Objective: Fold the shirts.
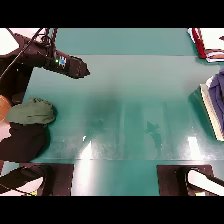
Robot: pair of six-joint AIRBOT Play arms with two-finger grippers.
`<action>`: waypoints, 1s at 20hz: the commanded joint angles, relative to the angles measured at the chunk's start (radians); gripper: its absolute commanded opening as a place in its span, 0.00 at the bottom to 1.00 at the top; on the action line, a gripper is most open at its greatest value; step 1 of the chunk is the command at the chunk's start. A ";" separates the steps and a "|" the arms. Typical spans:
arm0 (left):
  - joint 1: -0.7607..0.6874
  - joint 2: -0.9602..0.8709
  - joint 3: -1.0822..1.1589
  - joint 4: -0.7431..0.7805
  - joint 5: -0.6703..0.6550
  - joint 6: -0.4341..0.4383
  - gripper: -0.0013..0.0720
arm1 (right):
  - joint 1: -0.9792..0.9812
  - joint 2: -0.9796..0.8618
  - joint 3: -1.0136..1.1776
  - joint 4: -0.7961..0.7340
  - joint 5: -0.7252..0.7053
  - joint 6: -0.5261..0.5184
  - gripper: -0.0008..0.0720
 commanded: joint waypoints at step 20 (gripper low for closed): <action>0.039 0.001 0.001 0.493 -0.099 -0.081 0.88 | 0.001 -0.001 0.001 0.002 0.013 0.001 0.04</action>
